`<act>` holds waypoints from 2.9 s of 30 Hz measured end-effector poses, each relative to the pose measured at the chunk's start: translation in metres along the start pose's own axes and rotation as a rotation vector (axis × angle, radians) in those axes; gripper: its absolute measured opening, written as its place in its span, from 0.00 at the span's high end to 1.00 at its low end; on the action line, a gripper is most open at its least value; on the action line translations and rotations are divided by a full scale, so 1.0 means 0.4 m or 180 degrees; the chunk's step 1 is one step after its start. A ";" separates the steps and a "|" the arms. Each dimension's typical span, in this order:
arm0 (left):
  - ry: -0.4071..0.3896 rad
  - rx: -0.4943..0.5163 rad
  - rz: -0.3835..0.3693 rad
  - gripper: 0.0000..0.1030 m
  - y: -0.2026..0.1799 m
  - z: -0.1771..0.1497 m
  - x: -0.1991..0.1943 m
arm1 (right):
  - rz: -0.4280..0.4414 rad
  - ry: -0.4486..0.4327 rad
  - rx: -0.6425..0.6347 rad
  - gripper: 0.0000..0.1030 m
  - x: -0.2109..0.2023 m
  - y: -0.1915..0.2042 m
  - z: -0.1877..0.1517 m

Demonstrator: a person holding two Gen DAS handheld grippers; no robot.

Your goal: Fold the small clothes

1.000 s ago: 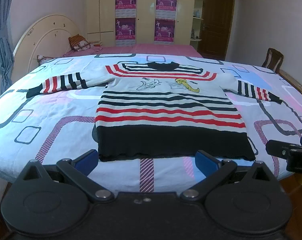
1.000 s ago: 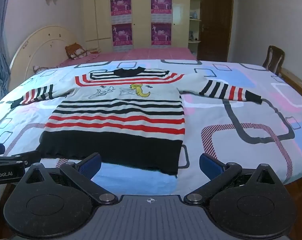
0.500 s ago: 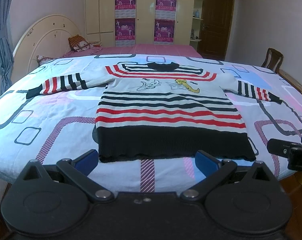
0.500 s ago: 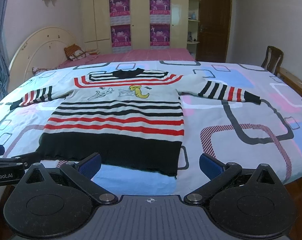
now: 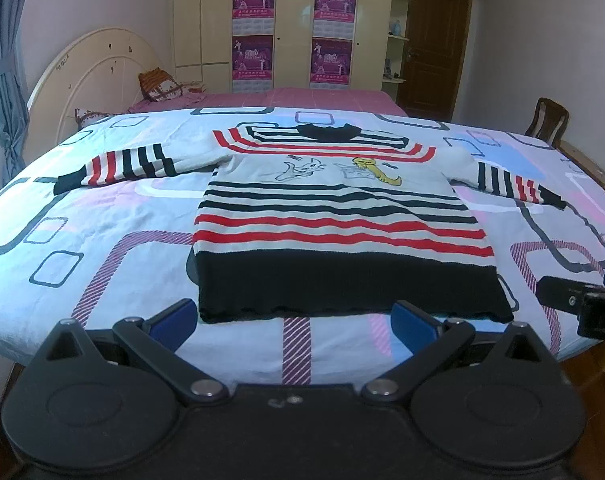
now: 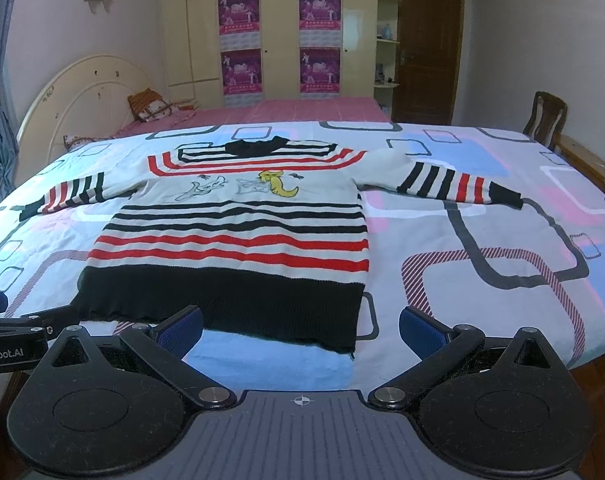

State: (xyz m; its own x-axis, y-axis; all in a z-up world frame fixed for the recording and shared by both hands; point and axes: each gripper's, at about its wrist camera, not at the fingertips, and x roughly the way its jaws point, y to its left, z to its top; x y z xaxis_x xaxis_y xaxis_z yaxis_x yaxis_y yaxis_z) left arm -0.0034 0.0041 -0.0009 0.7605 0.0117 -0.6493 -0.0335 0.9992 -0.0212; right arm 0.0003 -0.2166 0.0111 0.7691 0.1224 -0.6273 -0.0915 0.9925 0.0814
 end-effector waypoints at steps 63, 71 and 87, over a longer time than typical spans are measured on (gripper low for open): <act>-0.0077 0.0137 -0.0175 0.00 -0.020 0.110 0.096 | -0.0198 -0.0045 0.0250 0.00 0.080 -0.078 0.072; -0.0022 0.0276 -0.0209 0.00 -0.001 0.170 0.191 | -0.0196 -0.0126 0.0407 0.00 0.150 -0.099 0.143; 0.0009 0.0404 -0.0316 0.00 0.002 0.297 0.385 | -0.0341 -0.0303 0.0816 0.00 0.301 -0.212 0.259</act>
State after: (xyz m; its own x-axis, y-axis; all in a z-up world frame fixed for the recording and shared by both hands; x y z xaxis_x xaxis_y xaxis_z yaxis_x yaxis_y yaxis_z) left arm 0.1908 0.0112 -0.0106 0.7542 -0.0873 -0.6509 0.1241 0.9922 0.0107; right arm 0.1663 -0.2868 0.0091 0.8227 0.0039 -0.5684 0.1469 0.9646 0.2192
